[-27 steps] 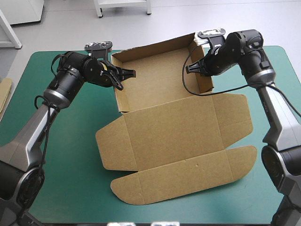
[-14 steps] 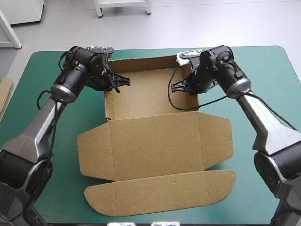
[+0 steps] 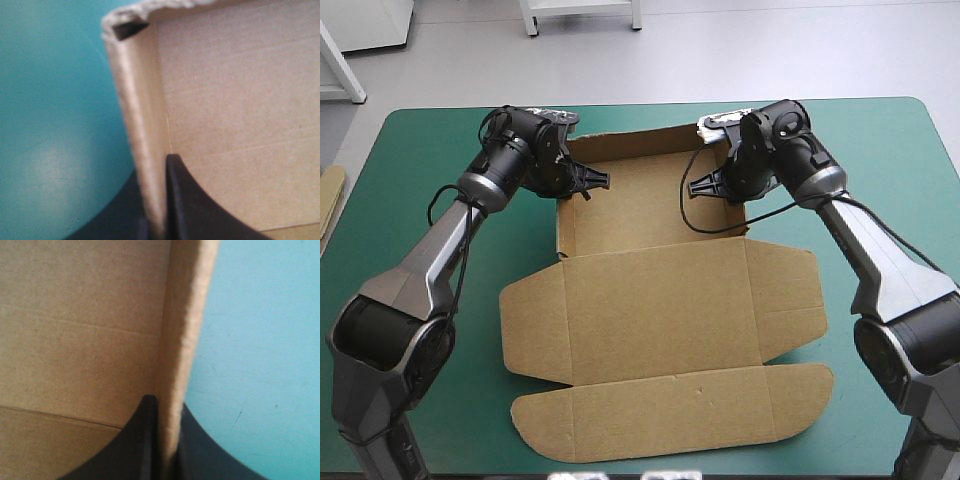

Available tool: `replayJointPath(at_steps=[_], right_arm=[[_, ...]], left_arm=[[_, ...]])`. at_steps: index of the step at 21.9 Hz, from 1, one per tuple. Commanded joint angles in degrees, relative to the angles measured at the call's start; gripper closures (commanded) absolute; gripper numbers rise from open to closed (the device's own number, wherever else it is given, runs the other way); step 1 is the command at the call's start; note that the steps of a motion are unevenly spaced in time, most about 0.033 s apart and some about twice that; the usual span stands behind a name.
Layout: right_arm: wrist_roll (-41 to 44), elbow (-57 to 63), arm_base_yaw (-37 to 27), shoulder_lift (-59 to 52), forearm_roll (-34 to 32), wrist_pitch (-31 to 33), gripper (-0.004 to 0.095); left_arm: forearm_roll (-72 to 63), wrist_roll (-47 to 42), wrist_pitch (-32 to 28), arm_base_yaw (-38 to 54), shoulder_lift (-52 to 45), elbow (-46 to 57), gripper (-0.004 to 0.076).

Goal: Fold the box

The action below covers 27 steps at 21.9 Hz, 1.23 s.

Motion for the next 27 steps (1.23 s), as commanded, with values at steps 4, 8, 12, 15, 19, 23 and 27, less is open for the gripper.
replayJointPath(at_steps=[4,8,12,15,19,23,27], right_arm=[[-1.7,-1.7,0.5,0.0,1.9,0.1,0.0907],[-2.2,-1.7,0.3,2.4,1.3,0.1,0.0907],[-2.3,-1.7,0.3,5.5,1.5,0.1,0.0907],[-2.6,-1.7,0.3,7.8,0.8,0.1,0.0907],[-2.6,-1.7,0.3,9.8,0.7,-0.2,0.0908],[-2.6,-1.7,0.3,9.8,-0.4,-1.1,0.0908],[-2.6,-1.7,0.3,9.8,-0.4,-1.6,0.0908]], left_arm=[[-1.6,2.8,-2.1,-0.6,-0.1,-1.6,0.0732],[-2.6,3.5,-3.8,-0.2,1.6,-1.6,0.0732],[-2.5,3.7,-4.5,1.1,2.9,-1.6,0.0732],[-2.6,3.8,-5.1,2.3,4.6,-1.6,0.0732],[-2.6,4.1,-5.5,2.8,6.9,-1.6,0.0732],[-2.8,4.1,-5.9,2.8,7.1,-1.6,0.0732],[-2.8,4.1,-6.1,2.8,6.9,-1.6,0.0732]])
